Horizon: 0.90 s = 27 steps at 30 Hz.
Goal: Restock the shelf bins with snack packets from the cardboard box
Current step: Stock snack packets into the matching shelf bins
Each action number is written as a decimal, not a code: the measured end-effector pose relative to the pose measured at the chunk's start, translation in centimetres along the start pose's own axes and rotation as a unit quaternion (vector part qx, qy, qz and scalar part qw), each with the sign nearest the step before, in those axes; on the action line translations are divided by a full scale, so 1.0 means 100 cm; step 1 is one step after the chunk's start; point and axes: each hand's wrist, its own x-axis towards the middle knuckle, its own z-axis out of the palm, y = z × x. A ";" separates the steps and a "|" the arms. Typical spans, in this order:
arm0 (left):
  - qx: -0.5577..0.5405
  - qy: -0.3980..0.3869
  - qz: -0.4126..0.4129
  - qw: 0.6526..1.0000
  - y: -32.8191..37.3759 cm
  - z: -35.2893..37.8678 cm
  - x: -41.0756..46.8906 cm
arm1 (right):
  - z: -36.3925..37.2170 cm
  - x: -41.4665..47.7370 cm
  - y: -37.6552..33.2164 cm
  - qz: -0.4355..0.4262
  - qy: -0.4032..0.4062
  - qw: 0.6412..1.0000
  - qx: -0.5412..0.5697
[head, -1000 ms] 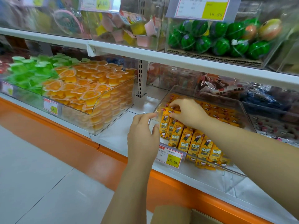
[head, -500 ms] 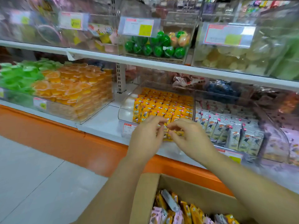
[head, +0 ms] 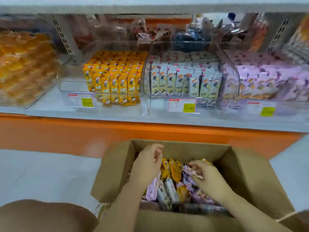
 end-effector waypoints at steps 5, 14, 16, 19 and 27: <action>0.053 -0.060 -0.102 0.992 -0.044 0.050 0.003 | 0.029 0.006 0.036 0.085 -0.126 0.988 -0.028; 0.240 -0.142 -0.137 0.950 -0.064 0.071 0.008 | 0.036 0.021 0.038 0.134 -0.403 0.890 -0.167; 0.258 -0.148 -0.131 0.946 -0.067 0.074 0.009 | 0.026 0.025 0.032 0.140 -0.433 0.874 -0.169; 0.278 -0.161 -0.128 0.938 -0.068 0.077 0.008 | 0.012 0.028 0.031 0.128 -0.481 0.847 -0.187; 0.303 -0.177 -0.115 0.929 -0.066 0.078 0.005 | -0.012 0.023 0.009 0.107 -0.516 0.831 -0.179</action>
